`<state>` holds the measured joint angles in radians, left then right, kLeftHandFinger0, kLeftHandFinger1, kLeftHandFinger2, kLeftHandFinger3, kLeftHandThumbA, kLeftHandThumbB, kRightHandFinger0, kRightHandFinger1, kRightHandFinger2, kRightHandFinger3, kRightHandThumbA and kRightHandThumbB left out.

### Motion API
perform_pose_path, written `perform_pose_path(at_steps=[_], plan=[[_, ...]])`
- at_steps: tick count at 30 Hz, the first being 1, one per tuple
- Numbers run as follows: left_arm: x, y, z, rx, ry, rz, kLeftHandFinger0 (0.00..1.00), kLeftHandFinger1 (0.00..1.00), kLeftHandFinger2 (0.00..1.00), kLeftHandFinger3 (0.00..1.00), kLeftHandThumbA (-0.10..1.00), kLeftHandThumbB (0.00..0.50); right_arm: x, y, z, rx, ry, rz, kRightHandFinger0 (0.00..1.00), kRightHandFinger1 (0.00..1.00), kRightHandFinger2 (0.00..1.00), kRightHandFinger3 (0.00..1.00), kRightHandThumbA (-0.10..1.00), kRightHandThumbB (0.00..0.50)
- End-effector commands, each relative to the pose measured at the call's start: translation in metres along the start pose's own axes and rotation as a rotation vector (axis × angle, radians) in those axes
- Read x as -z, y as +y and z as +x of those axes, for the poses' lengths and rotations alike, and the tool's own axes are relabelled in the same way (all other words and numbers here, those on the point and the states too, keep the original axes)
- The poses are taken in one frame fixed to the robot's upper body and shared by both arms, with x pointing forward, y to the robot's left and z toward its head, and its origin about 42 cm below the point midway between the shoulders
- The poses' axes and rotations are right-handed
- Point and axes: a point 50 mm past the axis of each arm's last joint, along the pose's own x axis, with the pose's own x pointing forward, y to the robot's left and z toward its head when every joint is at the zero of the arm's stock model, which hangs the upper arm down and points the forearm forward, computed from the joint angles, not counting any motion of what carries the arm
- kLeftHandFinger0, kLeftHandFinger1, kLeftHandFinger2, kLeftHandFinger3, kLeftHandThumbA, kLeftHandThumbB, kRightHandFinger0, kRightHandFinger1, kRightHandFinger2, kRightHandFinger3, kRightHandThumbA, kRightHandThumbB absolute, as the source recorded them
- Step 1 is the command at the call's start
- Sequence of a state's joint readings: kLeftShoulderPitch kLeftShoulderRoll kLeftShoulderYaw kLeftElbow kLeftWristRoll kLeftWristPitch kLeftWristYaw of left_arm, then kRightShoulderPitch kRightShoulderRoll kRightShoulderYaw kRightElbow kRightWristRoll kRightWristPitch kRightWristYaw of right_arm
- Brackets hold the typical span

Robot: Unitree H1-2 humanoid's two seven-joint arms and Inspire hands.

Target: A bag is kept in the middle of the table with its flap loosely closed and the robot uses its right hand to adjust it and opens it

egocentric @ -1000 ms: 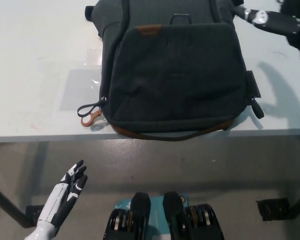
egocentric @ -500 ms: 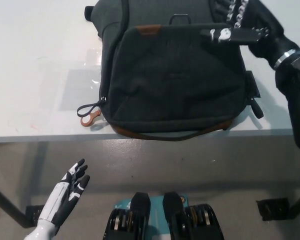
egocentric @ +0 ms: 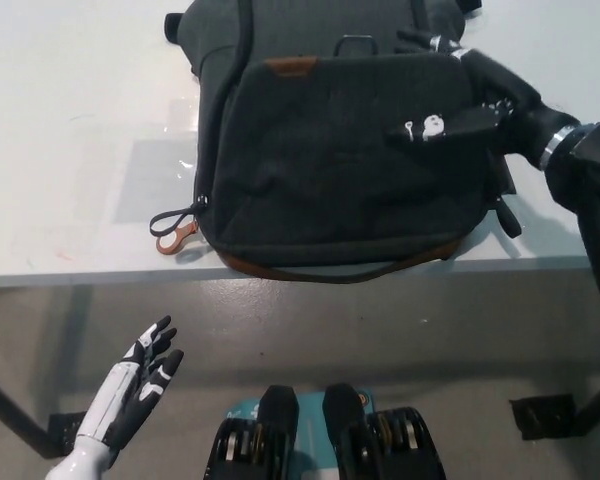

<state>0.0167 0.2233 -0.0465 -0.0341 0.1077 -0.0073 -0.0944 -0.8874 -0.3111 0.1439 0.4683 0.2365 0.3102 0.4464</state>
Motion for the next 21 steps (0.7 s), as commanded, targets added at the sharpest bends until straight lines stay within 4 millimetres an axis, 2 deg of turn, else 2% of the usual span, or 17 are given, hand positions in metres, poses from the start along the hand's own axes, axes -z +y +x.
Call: perform_pose_path(at_steps=[1, 2, 3, 4, 7, 10, 12, 15, 18, 21], plan=[[-0.015, 0.008, 0.009, 0.015, -0.078, 0.031, 1.00, 1.00, 1.00, 1.00, 0.88, 0.000, -0.013, 0.008, 0.009, 0.054, 0.010, -0.195, 0.00, 0.29, 0.56, 0.57, -0.10, 0.273], [-0.015, 0.008, 0.010, 0.015, -0.078, 0.032, 1.00, 1.00, 1.00, 1.00, 0.88, 0.000, -0.010, 0.008, 0.010, 0.078, -0.003, -0.145, 0.02, 0.40, 0.71, 0.73, -0.10, 0.202], [-0.016, 0.008, 0.011, 0.016, -0.076, 0.030, 1.00, 1.00, 1.00, 1.00, 0.88, 0.000, -0.007, 0.009, 0.010, 0.111, -0.017, -0.067, 0.02, 0.42, 0.76, 0.74, -0.10, 0.139], [-0.016, 0.008, 0.011, 0.017, -0.078, 0.030, 1.00, 1.00, 1.00, 1.00, 0.89, 0.000, -0.005, 0.008, 0.010, 0.127, -0.025, -0.036, 0.01, 0.44, 0.74, 0.74, -0.10, 0.111], [-0.017, 0.009, 0.013, 0.017, -0.082, 0.037, 1.00, 1.00, 1.00, 1.00, 0.89, 0.000, -0.006, 0.009, 0.008, 0.201, -0.036, -0.006, 0.00, 0.44, 0.74, 0.78, -0.10, 0.110], [-0.020, 0.010, 0.017, 0.022, -0.087, 0.043, 1.00, 1.00, 1.00, 1.00, 0.90, 0.005, -0.010, 0.007, 0.005, 0.248, -0.067, 0.022, 0.02, 0.47, 0.76, 0.77, -0.10, 0.119], [-0.021, 0.011, 0.020, 0.024, -0.090, 0.051, 1.00, 1.00, 1.00, 1.00, 0.90, 0.004, -0.012, 0.006, 0.002, 0.283, -0.089, 0.014, 0.06, 0.52, 0.78, 0.77, -0.10, 0.129], [-0.023, 0.011, 0.022, 0.032, -0.099, 0.052, 1.00, 1.00, 1.00, 1.00, 0.91, 0.001, -0.016, 0.008, -0.005, 0.308, -0.115, 0.011, 0.06, 0.53, 0.80, 0.79, -0.10, 0.115], [-0.024, 0.011, 0.024, 0.034, -0.102, 0.051, 1.00, 1.00, 1.00, 1.00, 0.91, 0.000, -0.022, 0.017, -0.016, 0.326, -0.157, -0.017, 0.09, 0.56, 0.82, 0.82, -0.10, 0.103], [-0.025, 0.012, 0.026, 0.036, -0.106, 0.050, 1.00, 1.00, 1.00, 1.00, 0.92, 0.001, -0.030, 0.033, -0.034, 0.337, -0.248, -0.047, 0.11, 0.57, 0.78, 0.76, -0.10, 0.109]])
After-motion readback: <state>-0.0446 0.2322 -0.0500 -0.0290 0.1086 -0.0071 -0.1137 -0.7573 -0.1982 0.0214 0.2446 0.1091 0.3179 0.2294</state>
